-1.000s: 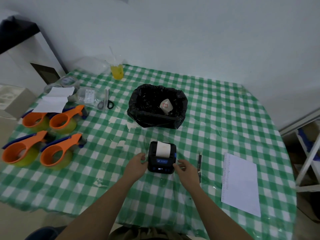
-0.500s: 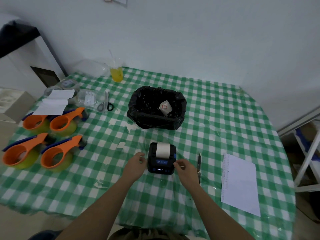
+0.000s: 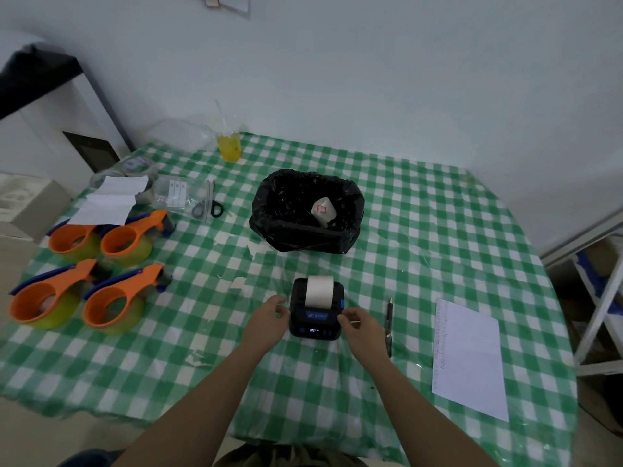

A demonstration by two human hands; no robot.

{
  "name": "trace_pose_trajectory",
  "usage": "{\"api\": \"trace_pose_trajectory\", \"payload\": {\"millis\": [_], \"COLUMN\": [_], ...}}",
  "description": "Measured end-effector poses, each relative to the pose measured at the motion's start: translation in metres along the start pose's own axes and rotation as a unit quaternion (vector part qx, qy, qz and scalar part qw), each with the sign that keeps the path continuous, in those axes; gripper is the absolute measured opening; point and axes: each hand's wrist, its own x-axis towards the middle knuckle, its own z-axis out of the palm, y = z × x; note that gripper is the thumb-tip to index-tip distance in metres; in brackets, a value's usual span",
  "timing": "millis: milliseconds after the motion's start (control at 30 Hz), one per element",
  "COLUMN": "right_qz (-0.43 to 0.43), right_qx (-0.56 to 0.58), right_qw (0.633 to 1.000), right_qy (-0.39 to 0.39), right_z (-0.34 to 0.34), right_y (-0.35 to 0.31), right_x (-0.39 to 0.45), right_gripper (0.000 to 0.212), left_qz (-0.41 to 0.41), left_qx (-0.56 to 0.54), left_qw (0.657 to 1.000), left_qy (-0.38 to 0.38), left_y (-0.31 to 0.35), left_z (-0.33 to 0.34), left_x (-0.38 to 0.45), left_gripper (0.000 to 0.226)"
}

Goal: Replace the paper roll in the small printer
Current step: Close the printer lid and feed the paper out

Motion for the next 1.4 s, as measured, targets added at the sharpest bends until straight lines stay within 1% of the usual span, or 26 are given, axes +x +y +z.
{"api": "trace_pose_trajectory", "payload": {"millis": [333,1167,1400], "right_qz": [-0.007,0.014,0.005], "right_qx": [-0.012,0.009,-0.006], "right_qw": [1.0,1.0,1.0], "right_qy": [0.0,-0.008,-0.004], "right_z": [0.0022,0.0081,0.0062], "right_y": [0.0016,0.0055,0.0051], "right_x": [-0.0005,0.0027,0.0018], "right_gripper": [0.018,0.019,0.018], "left_qz": [0.003,0.003,0.004], "left_qx": [0.002,-0.008,-0.008], "left_qw": [1.0,1.0,1.0], "left_qy": [0.003,-0.005,-0.009], "left_y": [-0.0027,-0.004,-0.0036], "left_z": [-0.0013,-0.0049,-0.0063], "left_x": [-0.0035,-0.0036,-0.004], "left_gripper": [0.036,0.035,0.034]}}
